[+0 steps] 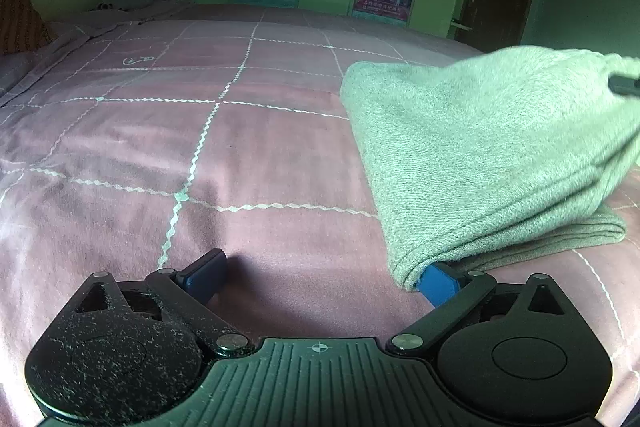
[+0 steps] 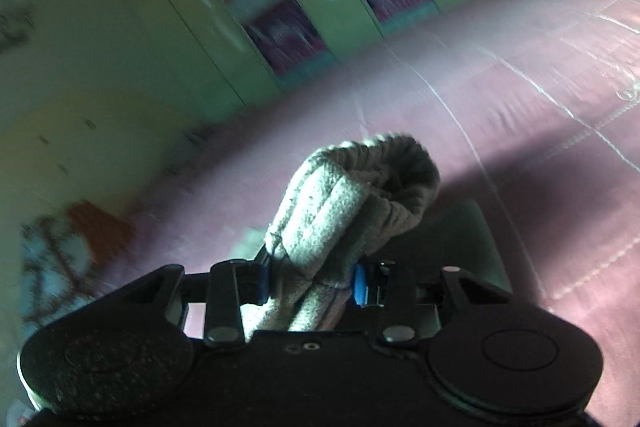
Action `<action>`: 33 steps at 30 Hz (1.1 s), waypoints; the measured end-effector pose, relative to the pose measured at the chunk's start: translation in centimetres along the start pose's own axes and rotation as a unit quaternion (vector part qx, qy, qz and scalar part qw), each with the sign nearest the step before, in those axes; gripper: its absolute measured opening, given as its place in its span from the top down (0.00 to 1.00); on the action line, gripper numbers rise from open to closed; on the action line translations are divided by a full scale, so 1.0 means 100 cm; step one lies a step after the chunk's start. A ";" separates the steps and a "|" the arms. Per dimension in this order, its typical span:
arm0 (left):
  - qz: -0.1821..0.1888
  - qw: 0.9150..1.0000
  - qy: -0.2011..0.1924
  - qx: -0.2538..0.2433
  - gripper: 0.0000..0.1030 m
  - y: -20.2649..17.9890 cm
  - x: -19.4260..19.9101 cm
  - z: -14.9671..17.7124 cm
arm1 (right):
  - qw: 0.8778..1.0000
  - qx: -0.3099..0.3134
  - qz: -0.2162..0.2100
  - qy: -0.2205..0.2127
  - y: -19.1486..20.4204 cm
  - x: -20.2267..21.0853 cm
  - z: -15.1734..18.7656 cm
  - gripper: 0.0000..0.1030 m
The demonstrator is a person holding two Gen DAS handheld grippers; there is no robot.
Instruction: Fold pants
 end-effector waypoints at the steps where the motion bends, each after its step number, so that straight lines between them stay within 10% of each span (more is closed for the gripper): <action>1: 0.000 1.000 0.000 0.002 0.04 0.001 -0.001 0.000 | 1.000 -0.012 0.002 -0.007 -0.006 0.004 0.005 0.65; 5: -0.001 1.000 0.000 -0.001 0.03 0.002 -0.003 0.000 | 0.982 -0.118 0.103 0.104 -0.066 -0.025 0.058 0.67; 28: -0.005 1.000 -0.002 0.002 0.03 0.002 -0.003 0.000 | 0.998 -0.007 0.050 0.033 -0.017 -0.007 0.023 0.65; 33: -0.005 1.000 -0.002 -0.002 0.01 0.000 -0.003 0.001 | 0.984 -0.120 0.082 0.098 -0.076 -0.024 0.061 0.67</action>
Point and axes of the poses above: each gripper's, at about its wrist camera, not at the fingertips, and x roughly against the way its jaws point, y to its left, z to its underside, the point moved 5 cm from there along -x, roughly the way its jaws point, and after that the axes turned 9 degrees about x, right-handed, at the moved point
